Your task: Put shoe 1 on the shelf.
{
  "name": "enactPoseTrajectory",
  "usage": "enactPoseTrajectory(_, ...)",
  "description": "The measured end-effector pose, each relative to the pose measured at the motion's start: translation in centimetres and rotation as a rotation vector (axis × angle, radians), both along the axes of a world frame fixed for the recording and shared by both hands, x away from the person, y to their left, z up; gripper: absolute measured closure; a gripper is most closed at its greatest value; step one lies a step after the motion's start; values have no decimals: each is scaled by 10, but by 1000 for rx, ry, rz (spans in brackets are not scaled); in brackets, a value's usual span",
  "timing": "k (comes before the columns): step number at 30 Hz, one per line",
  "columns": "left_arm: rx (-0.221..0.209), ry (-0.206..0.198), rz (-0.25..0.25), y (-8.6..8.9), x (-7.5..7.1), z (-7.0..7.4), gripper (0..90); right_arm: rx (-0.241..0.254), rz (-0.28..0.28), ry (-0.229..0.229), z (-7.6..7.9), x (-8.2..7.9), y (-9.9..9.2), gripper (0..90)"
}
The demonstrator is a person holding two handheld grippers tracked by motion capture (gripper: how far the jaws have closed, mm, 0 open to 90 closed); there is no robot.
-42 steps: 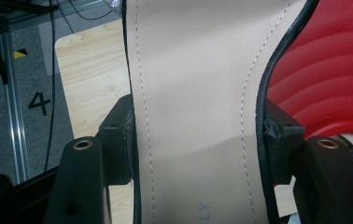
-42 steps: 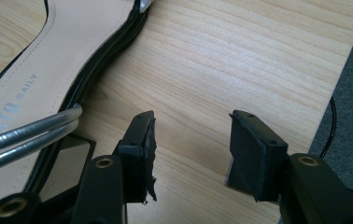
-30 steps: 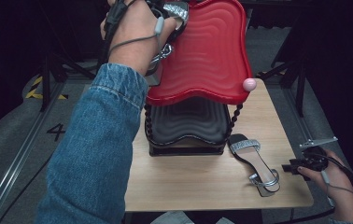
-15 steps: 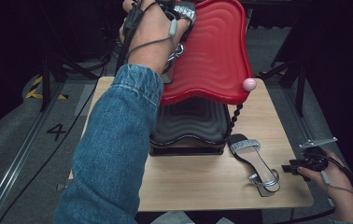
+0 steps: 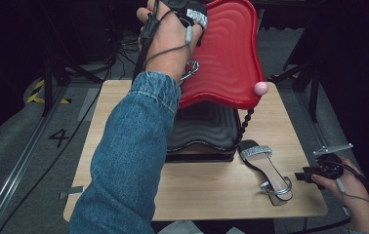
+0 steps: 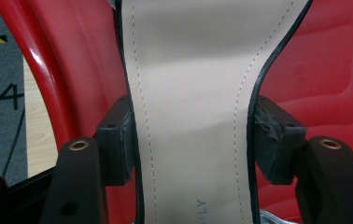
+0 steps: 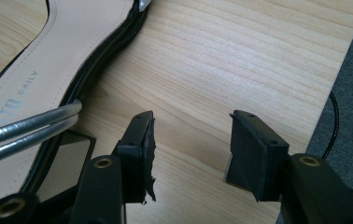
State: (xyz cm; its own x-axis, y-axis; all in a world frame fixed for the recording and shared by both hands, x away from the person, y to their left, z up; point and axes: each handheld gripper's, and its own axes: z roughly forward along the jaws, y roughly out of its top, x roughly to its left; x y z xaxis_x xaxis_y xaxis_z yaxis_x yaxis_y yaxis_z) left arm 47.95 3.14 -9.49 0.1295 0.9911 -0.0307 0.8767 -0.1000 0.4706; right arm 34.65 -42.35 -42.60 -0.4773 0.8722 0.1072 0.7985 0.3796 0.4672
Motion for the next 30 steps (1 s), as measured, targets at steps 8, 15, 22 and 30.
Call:
enactPoseTrajectory(8, 12, 30, -21, -2, -8, -2, 399, -2, 5, -5, 0, 0, 1, 501)
enactPoseTrajectory(15, 16, 19, -16, 2, -12, -2, 391, -5, 7, 0, -1, 0, 1, 499)
enactPoseTrajectory(22, 44, 24, 0, 4, -12, -2, 404, -3, 9, 3, -1, 0, 2, 498)
enactPoseTrajectory(30, 61, 12, -4, 3, -13, -2, 365, -3, 12, 3, -2, 0, 1, 494)
